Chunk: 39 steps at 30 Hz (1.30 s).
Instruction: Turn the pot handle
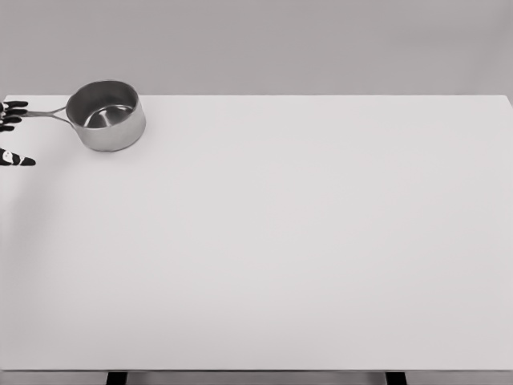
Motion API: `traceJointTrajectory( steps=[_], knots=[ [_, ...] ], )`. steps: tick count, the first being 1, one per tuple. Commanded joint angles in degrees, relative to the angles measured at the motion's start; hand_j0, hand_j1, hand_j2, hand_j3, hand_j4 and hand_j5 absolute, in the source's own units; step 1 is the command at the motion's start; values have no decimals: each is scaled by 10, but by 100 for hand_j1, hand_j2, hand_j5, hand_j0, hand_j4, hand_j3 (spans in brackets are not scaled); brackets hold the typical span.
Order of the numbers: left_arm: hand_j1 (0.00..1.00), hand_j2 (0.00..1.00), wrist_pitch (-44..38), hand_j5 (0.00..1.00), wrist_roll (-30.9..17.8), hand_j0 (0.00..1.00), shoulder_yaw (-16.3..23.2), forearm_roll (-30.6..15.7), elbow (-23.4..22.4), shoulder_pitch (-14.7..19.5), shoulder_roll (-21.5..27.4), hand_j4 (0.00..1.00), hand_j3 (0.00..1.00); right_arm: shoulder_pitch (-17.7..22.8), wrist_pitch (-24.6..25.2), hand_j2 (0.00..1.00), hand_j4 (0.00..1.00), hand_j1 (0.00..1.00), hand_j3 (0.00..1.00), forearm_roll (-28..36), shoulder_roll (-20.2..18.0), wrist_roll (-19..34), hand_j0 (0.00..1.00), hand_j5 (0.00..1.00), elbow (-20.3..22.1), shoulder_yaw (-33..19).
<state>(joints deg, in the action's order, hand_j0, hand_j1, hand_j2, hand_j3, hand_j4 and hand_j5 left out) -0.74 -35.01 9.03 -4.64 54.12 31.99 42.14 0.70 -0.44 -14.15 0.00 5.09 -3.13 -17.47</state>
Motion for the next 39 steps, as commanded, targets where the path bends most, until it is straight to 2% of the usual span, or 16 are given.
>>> traceJointTrajectory(
  steps=[1, 39],
  knots=[
    [100, 100, 0, 100, 0, 100, -1, 2, -2, 0, -1, 100, 100, 0, 0, 100, 100, 100, 100, 0, 0, 0, 100, 100, 0, 0],
    [100, 100, 26, 100, 0, 100, -2, -4, 9, -7, -2, 100, 100, 0, 0, 100, 100, 100, 100, 0, 0, 0, 100, 100, 0, 1]
  ],
)
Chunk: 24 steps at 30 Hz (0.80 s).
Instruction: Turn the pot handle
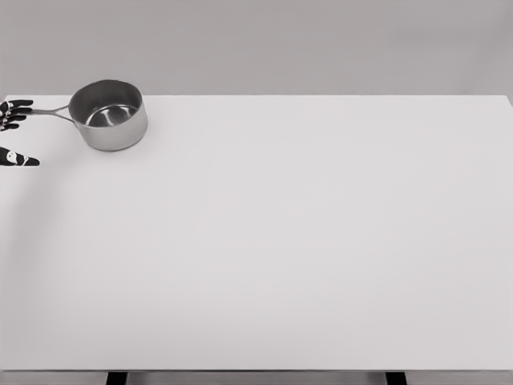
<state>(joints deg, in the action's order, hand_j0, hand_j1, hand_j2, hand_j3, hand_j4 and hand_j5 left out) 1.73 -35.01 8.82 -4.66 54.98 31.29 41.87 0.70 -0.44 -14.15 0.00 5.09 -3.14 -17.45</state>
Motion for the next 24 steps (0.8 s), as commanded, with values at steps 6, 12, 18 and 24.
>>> traceJointTrajectory(
  steps=[6, 12, 18, 24],
  knots=[
    [100, 100, 29, 100, 0, 100, 0, -4, 7, -6, 1, 100, 100, 0, 0, 100, 100, 100, 100, 0, 0, 0, 100, 100, 0, 0],
    [100, 100, 30, 100, 0, 100, -1, -5, 7, -8, 5, 100, 100, 0, 0, 100, 100, 100, 100, 0, 0, 0, 100, 100, 0, 0],
    [100, 100, 30, 100, 0, 100, 0, -5, 8, -16, 8, 100, 100, 0, 0, 100, 100, 100, 100, 0, 0, 0, 100, 100, 0, 0],
    [100, 100, 39, 100, 0, 100, 1, -4, 13, -24, 9, 100, 100, 0, 0, 100, 100, 100, 100, 0, 0, 0, 100, 100, 0, 0]
  ],
)
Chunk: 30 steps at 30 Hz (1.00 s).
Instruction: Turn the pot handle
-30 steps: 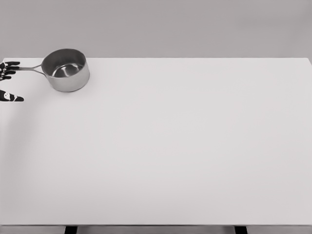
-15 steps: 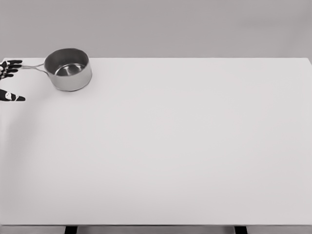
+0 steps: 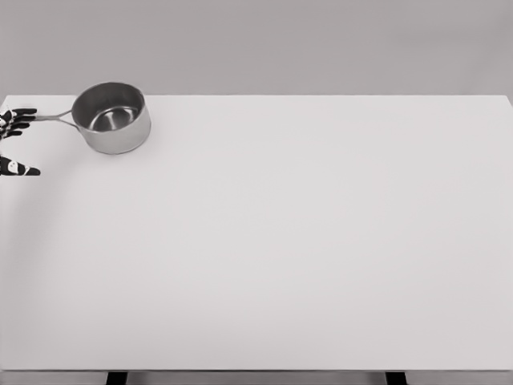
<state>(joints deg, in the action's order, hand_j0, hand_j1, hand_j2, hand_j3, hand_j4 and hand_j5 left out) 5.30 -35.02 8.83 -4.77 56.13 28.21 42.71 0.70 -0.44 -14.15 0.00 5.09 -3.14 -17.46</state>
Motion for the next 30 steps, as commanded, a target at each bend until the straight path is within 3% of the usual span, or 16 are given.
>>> traceJointTrajectory(
  steps=[1, 30],
  knots=[
    [100, 100, 10, 100, 0, 100, 0, -3, 14, -3, 8, 100, 100, 0, 0, 100, 100, 100, 100, 0, 0, 0, 100, 100, 1, 0],
    [100, 100, 10, 100, 0, 100, 0, 1, 18, -29, 13, 100, 100, 0, 0, 100, 100, 100, 100, 0, 0, 0, 100, 100, 1, 0]
  ],
)
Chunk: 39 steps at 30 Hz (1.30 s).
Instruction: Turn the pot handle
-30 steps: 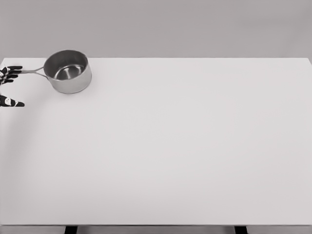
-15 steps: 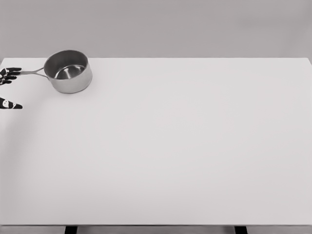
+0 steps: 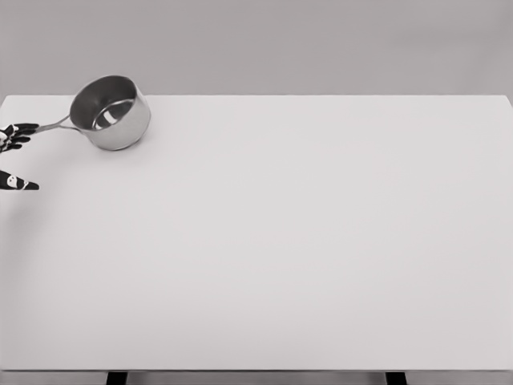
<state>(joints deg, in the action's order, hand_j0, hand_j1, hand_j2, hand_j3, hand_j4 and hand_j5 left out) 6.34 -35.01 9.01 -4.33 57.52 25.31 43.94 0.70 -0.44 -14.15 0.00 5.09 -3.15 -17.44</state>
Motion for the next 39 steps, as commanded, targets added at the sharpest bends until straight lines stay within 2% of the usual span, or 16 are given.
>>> traceJointTrajectory(
  steps=[1, 4, 7, 19, 27, 31, 39],
  knots=[
    [100, 100, 0, 100, 0, 100, -2, -3, 7, 0, 2, 100, 100, 0, 0, 100, 100, 100, 100, 0, 0, 0, 100, 100, 0, 0],
    [100, 100, 1, 100, 0, 100, -3, -3, 20, 0, 4, 100, 100, 0, 0, 100, 100, 100, 100, 0, 0, 0, 100, 100, 1, 0],
    [100, 100, 0, 100, 0, 100, -2, -4, 52, 0, 20, 100, 100, 0, 0, 100, 100, 100, 100, 0, 0, 0, 100, 100, 0, 0],
    [100, 100, 1, 100, 0, 100, 6, 1, 73, -9, 47, 100, 100, 0, 0, 100, 100, 100, 100, 0, 0, 0, 100, 100, 1, 0],
    [100, 100, 5, 100, 0, 100, 12, 71, 76, -20, 48, 100, 100, 0, 0, 100, 100, 100, 100, 0, 0, 0, 100, 100, 0, 0],
    [100, 100, 24, 100, 0, 100, 13, 95, 98, -21, 52, 100, 100, 0, 0, 100, 100, 100, 100, 0, 0, 0, 100, 100, 1, 0],
    [100, 100, 24, 100, 0, 100, 84, 94, 95, -10, 94, 100, 100, 0, 0, 100, 100, 100, 100, 0, 0, 0, 100, 100, 1, 0]
  ],
)
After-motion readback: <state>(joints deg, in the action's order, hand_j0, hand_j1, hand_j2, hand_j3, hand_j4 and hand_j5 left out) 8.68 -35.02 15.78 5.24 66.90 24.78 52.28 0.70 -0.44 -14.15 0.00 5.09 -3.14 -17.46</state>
